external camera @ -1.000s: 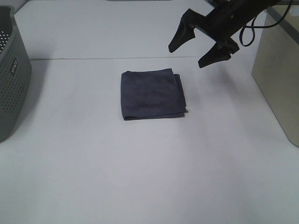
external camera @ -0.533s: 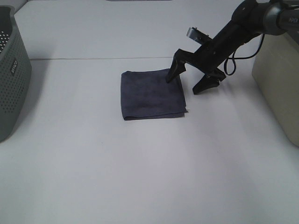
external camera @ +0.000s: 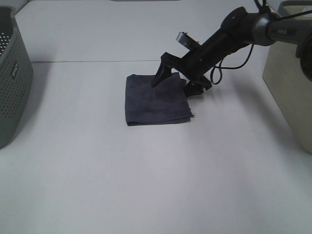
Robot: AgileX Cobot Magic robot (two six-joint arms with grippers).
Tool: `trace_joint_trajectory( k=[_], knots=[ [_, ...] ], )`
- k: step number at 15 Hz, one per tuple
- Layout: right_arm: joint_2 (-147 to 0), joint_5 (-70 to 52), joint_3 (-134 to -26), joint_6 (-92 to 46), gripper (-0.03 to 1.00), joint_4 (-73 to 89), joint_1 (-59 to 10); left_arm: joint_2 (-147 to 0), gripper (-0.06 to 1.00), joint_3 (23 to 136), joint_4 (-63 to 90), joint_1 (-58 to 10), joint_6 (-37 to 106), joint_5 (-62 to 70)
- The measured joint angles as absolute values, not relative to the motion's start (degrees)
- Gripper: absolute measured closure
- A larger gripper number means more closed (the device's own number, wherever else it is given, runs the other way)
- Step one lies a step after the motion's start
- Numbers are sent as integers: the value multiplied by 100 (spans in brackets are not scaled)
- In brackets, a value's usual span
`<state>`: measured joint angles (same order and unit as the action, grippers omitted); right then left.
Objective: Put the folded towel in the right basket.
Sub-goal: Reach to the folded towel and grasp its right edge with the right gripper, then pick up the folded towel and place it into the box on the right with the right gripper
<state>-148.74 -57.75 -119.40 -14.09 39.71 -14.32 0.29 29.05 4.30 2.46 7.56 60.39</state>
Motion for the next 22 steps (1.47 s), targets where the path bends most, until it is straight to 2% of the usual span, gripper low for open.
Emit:
trace_joint_trajectory(
  k=[1, 2, 3, 4, 5, 8, 10, 14, 19, 22],
  knots=[
    [-14954, -5649, -11946, -1341, 17, 4085, -1633, 29, -5, 2905, 418, 246, 756, 6039],
    [-15023, -5500, -11952, -1261, 32, 4120, -1816, 29, -5, 2905, 413, 246, 756, 6039],
    [-15086, -5351, -11963, -1232, 52, 4137, -1971, 29, -5, 2905, 413, 246, 756, 6039],
    [-15132, -5208, -11963, -1186, 77, 4131, -2045, 29, -5, 2905, 413, 246, 756, 6039],
    [-15149, -5168, -11963, -1146, 90, 4142, -2074, 29, -5, 2905, 413, 246, 756, 6039],
    [-15075, -5277, -11969, -1129, 91, 4085, -2074, 29, -5, 2905, 413, 246, 756, 6039],
    [-14954, -5901, -12215, -1129, 91, 3547, -2057, 29, -5, 2905, 378, 246, 756, 6039],
    [-13969, -6858, -13843, -934, 91, 3077, -1587, 29, -5, 2905, 344, 246, 756, 6039],
    [-11958, -6910, -14255, -779, 91, 2108, 86, 29, -5, 2905, 309, 246, 756, 6039],
    [-11471, -6927, -14255, -710, 91, 1324, 1215, 29, -5, 2905, 195, 246, 756, 6039]
  ],
)
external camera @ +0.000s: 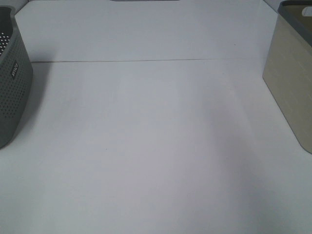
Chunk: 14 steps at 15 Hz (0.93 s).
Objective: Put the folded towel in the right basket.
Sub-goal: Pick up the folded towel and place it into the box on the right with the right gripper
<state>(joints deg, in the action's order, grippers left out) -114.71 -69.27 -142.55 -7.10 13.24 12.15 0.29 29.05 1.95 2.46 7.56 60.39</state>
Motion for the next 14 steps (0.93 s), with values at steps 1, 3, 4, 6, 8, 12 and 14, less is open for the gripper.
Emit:
trace_joint_trajectory(
  k=[1, 3, 4, 6, 8, 12, 14],
  knots=[
    [-11459, -6950, -14221, -705, 91, 1220, 1570, 29, -5, 2905, 92, 246, 756, 6039],
    [-11459, -6956, -13780, -728, 91, 980, 1805, 29, -5, 2905, -120, 246, 756, 6039],
    [-11459, -6956, -13396, -739, 91, 693, 1856, 29, -5, 2905, -195, 246, 756, 6039],
    [-11488, -6979, -12628, -670, 91, 315, 1914, 29, -5, 2905, -241, 246, 756, 6033],
    [-11505, -7007, -12101, -636, 77, 372, 1919, 29, -5, 2905, -246, 246, 756, 6028],
    [-11700, -7013, -11757, -636, 6, 556, 1914, 29, -5, 2905, -252, 246, 756, 6028],
    [-11700, -7007, -11746, -636, 1, 561, 1914, 29, -5, 2905, -252, 246, 756, 6022]
  ],
)
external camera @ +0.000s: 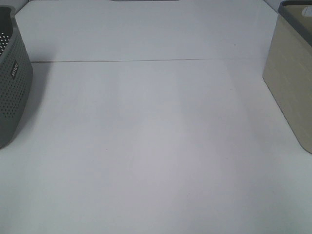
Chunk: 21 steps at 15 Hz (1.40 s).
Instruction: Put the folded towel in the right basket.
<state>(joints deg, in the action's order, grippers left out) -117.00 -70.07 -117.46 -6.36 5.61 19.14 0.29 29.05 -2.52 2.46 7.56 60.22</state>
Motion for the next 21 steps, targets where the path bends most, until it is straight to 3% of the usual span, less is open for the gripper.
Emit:
trace_joint_trajectory(
  k=[3, 7, 10, 16, 21],
  knots=[
    [-11557, -7013, -11734, -688, -1, 527, 1748, 29, -5, 2905, -252, 246, 756, 6022],
    [-10749, -6990, -11728, -544, -1, 332, 338, 29, -5, 2905, -258, 246, 756, 6022],
    [-10061, -6961, -11236, -390, -1, 321, -241, 29, -5, 2905, -269, 246, 756, 6016],
    [-5099, -6641, -5879, -201, -1, 424, -539, 29, -5, 2905, -269, 246, 756, 6022],
    [-2280, -6686, -3741, -63, -1, 178, -544, 29, -5, 2905, -269, 246, 756, 6022]
  ],
)
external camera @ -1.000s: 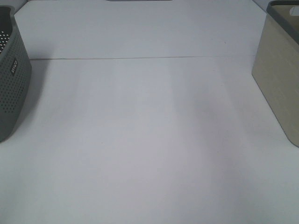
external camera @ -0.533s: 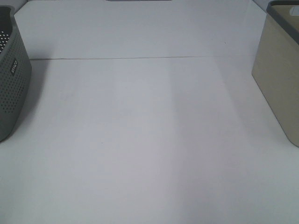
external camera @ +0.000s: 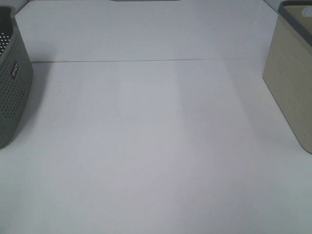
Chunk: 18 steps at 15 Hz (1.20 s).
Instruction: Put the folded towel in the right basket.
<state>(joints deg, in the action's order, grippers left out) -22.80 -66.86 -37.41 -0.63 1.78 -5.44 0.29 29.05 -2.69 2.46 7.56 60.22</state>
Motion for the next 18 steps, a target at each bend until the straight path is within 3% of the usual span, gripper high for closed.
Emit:
trace_joint_trajectory(
  k=[6, 18],
  knots=[
    [-6, -6434, -2624, -52, -1, 120, -544, 29, -5, 2905, -52, 246, 619, 6022],
    [17, -6354, -2601, -52, -1, 172, -544, 29, -5, 2905, -40, 246, 596, 6022]
  ],
)
